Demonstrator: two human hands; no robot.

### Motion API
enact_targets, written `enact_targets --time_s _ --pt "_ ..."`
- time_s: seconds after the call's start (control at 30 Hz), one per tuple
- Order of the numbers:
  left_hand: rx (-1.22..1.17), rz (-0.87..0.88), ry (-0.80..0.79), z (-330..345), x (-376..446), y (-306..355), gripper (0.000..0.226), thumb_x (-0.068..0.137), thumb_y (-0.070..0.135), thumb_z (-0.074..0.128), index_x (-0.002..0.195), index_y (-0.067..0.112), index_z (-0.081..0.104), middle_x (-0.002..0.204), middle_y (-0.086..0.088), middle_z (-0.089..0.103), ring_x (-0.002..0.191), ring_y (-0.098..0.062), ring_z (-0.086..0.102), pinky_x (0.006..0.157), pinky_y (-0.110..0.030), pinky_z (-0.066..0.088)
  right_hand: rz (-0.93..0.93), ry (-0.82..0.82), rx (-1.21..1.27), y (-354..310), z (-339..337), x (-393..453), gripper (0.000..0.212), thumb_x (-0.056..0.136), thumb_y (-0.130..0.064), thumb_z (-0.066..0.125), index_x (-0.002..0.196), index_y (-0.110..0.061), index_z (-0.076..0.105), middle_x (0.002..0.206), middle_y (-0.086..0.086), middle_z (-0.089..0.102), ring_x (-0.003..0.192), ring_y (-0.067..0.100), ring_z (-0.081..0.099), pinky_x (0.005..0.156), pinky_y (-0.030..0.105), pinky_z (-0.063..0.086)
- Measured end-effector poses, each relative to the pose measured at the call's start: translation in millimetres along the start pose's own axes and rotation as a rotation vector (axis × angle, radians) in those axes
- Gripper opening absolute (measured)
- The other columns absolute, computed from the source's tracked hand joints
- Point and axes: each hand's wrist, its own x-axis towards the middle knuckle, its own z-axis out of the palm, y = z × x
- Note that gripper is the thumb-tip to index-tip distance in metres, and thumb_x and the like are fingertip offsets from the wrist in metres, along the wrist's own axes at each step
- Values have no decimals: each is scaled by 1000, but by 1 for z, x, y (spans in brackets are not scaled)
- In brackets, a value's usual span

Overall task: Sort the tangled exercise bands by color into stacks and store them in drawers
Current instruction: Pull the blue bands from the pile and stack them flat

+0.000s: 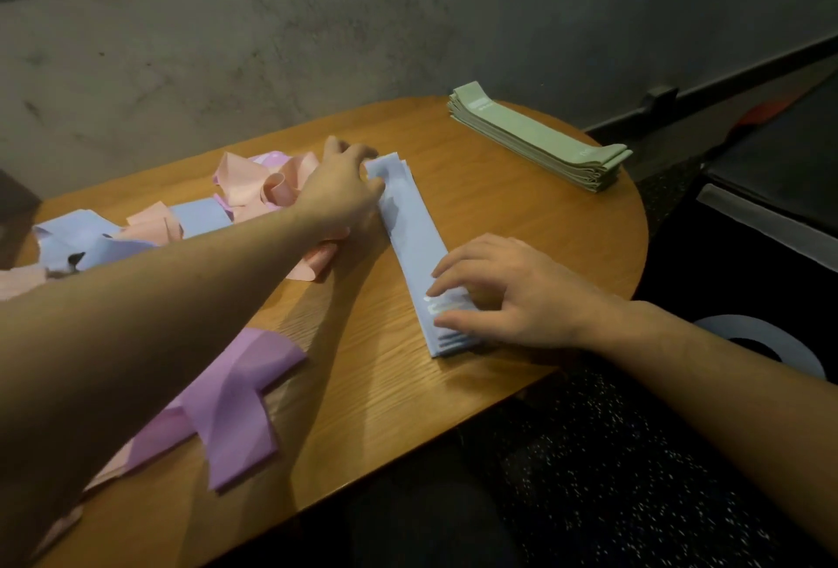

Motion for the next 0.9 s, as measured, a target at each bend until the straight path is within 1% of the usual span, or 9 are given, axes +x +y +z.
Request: enact_targets --time_s 0.17,0.27,0.33,0.43,0.53,0.63,0.7,0.77,0.9 --pt "-31 80 43 -27 -42 -20 35 97 30 58 131 24 58 136 -2 41 104 -15 51 90 -30 45 27 116 128 -15 3 12 32 92 -51 54 107 -28 71 108 -19 67 107 6 59 92 39 49" --pt "-45 153 78 -42 -71 -38 24 95 24 61 118 21 66 123 3 47 98 -13 52 88 -28 42 7 144 157 -31 7 22 30 92 -46 55 101 -24 72 104 -18 67 103 1 59 92 21 46" --pt "-27 170 92 -52 -93 -53 16 93 22 62 107 21 70 110 8 50 89 -14 54 78 -27 38 4 133 177 -42 10 31 17 94 -36 62 101 -24 73 102 -19 67 101 -2 59 89 9 41" --pt "32 173 57 -69 -126 -78 16 89 23 59 97 23 73 96 4 64 88 -20 61 76 -31 43 13 95 209 -59 19 47 11 94 -18 69 102 -21 75 103 -13 71 102 1 60 87 7 41" --pt "93 214 -15 -86 -160 -100 29 82 32 52 98 21 74 97 1 69 91 -21 62 81 -37 49 28 72 271 -77 30 64 13 93 -14 69 102 -19 75 102 -11 71 100 1 62 84 5 39" --pt "99 237 -27 -99 -190 -120 24 88 28 57 103 21 74 104 3 68 98 -17 60 88 -39 49 30 63 312 -96 40 81 19 93 -15 68 109 -23 73 102 -15 70 99 -1 62 82 9 42" --pt "92 266 -6 -105 -208 -130 20 92 23 62 108 19 72 112 4 66 105 -15 58 92 -36 49 44 62 332 -107 46 90 26 93 -18 67 117 -29 68 101 -13 70 99 1 63 85 19 47" --pt "76 283 5 -109 -225 -136 23 93 29 57 109 20 71 117 6 64 110 -12 58 95 -33 49 51 63 331 -116 55 99 29 93 -19 67 119 -31 66 101 -10 70 98 3 63 87 26 50" --pt "51 215 90 -111 -249 -153 38 91 43 47 111 21 70 120 9 63 110 -5 54 95 -26 46 91 36 308 -128 68 112 29 93 -25 65 119 -37 64 102 -13 69 94 8 64 84 31 53"
